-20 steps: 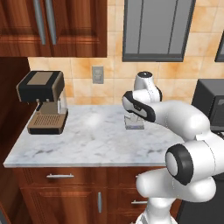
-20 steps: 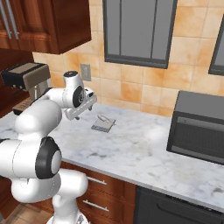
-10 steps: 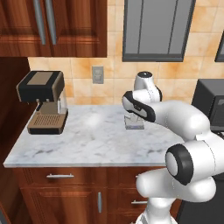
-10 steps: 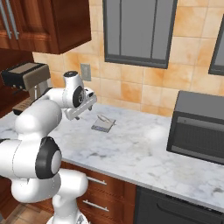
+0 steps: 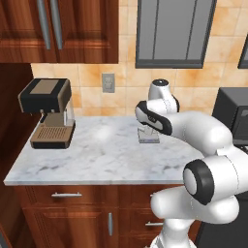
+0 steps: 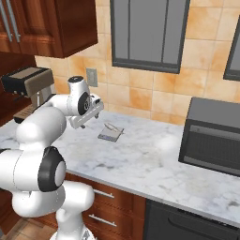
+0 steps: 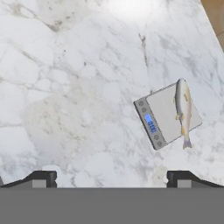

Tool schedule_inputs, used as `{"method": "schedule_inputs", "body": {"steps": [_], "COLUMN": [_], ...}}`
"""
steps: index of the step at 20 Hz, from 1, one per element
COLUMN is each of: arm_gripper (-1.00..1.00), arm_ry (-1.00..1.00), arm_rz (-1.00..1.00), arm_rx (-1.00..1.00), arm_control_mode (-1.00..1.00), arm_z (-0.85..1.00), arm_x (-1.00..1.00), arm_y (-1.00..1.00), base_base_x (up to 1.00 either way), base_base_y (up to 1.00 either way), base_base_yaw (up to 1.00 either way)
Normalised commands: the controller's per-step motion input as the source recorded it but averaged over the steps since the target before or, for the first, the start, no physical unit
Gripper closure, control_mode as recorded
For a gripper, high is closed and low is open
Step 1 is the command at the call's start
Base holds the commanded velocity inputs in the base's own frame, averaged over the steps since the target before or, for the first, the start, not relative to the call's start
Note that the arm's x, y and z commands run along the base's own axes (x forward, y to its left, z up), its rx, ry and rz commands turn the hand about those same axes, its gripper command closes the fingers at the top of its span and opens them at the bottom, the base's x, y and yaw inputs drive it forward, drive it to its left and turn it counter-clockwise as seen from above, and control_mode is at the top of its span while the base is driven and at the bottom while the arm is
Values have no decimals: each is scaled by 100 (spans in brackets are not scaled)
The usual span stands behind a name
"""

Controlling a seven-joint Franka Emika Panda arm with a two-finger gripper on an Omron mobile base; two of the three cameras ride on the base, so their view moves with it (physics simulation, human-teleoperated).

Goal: Take the fish from the fridge and place it on the digital scale on the counter by the fridge. Wait a few seconds for a reading, then move it to the plate on the dining counter.

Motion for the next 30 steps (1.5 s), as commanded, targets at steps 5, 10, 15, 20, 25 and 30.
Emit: {"method": "schedule_inputs", "body": {"steps": [5, 10, 15, 20, 25, 30], "arm_gripper": [-100, -100, -100, -100, -100, -100], "arm_ry": [0, 0, 0, 0, 0, 0], "arm_rz": [0, 0, 0, -1, 0, 0], "arm_rx": [0, 0, 0, 0, 1, 3], "arm_control_mode": [-100, -100, -100, -100, -100, -100], "arm_z": [0, 0, 0, -15, -36, -37], "arm_x": [0, 0, 0, 14, 41, 54], "arm_y": [0, 0, 0, -20, -33, -5], "base_base_x": [0, 0, 0, 0, 0, 0], "base_base_y": [0, 0, 0, 0, 0, 0], "base_base_yaw": [0, 0, 0, 0, 0, 0]}}
